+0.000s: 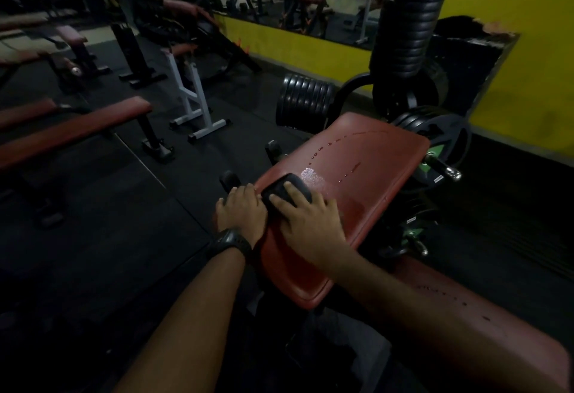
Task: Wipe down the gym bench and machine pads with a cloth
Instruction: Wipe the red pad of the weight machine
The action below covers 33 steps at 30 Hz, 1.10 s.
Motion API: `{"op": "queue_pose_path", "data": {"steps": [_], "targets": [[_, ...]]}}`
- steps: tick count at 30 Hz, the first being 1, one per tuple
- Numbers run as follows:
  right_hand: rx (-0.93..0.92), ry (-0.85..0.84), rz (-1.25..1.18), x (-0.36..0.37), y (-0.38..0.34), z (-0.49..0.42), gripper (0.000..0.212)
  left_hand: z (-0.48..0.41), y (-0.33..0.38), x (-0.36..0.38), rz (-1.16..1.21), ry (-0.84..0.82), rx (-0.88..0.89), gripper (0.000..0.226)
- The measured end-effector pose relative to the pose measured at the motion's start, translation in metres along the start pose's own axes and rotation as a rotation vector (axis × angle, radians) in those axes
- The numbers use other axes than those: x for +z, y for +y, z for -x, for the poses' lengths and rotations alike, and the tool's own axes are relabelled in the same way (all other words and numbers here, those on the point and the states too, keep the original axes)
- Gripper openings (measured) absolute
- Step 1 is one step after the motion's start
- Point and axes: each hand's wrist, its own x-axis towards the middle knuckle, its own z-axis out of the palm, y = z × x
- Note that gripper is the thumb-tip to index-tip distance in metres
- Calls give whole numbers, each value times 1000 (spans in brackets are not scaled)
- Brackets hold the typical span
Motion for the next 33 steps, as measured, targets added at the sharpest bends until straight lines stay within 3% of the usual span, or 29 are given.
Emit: {"op": "queue_pose_path", "data": {"steps": [3,6,9,11,15,18,21,24,26,31,33], "targets": [[153,-115,2,-7,35,-27,56,1,0,-1,6,-14,9,50],[402,-42,-2,-8,43,-10,58,2,0,-1,9,9,14,44],[478,34,16,-2,12,19,59,1,0,-1,24,33,19,39],[372,46,14,-1,-8,26,57,1,0,-1,21,39,18,36],[-9,-20,-16,2,1,-6,55,1,-1,0,36,66,15,41],[28,-95,27,-2,26,-42,55,5,-1,-1,68,95,26,43],[237,-44,-16,-4,35,-43,55,7,-1,-3,112,102,-2,42],[303,-7,-2,-2,20,-20,58,4,1,-1,143,136,-55,35],[226,-16,-10,0,8,-14,58,2,2,0,155,143,-77,33],[-194,-69,-9,4,16,-65,53,1,1,-1,168,137,-64,27],[-174,-115,31,3,36,-89,54,3,3,-4,144,101,-62,32]]}}
